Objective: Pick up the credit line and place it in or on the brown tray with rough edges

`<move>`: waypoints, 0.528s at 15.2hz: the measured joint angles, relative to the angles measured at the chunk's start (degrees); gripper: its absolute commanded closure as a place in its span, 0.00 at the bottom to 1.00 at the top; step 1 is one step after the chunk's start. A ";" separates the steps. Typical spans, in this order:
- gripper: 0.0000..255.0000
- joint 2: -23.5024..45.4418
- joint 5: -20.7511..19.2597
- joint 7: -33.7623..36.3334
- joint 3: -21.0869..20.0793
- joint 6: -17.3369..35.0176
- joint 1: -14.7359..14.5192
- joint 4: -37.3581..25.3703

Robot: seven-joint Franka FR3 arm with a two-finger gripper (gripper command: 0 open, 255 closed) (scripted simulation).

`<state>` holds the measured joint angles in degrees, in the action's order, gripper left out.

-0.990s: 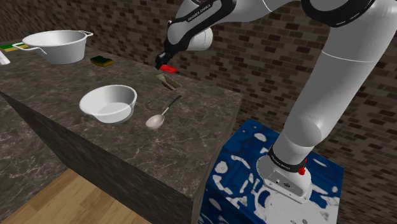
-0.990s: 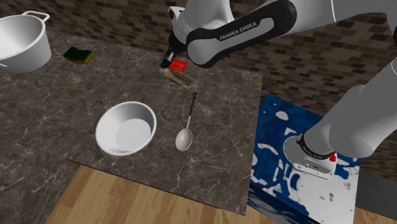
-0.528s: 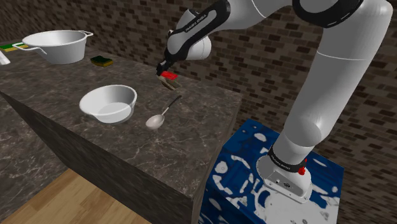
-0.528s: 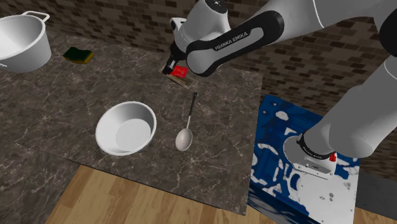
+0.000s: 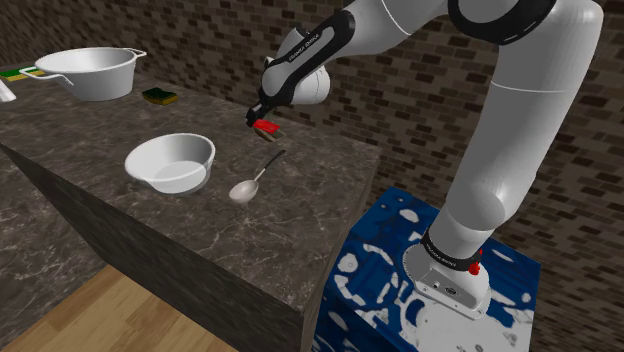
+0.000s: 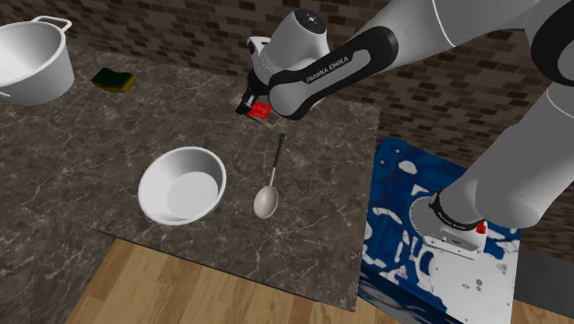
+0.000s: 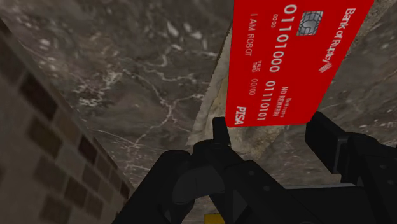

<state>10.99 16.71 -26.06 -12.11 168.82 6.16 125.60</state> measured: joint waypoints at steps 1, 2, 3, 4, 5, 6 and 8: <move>1.00 0.02 0.02 -0.03 -0.01 0.03 0.01 0.01; 1.00 0.03 0.03 -0.04 -0.02 0.05 0.02 0.01; 1.00 0.04 0.03 -0.05 -0.02 0.05 0.02 0.00; 0.00 0.04 0.03 -0.05 -0.02 0.05 0.02 0.00; 0.00 0.04 0.03 -0.05 -0.02 0.05 0.02 0.01; 0.00 0.04 0.03 -0.04 -0.02 0.05 0.02 0.00; 0.00 0.04 0.03 -0.04 -0.02 0.05 0.02 0.00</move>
<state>11.03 16.74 -26.11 -12.13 168.88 6.18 125.60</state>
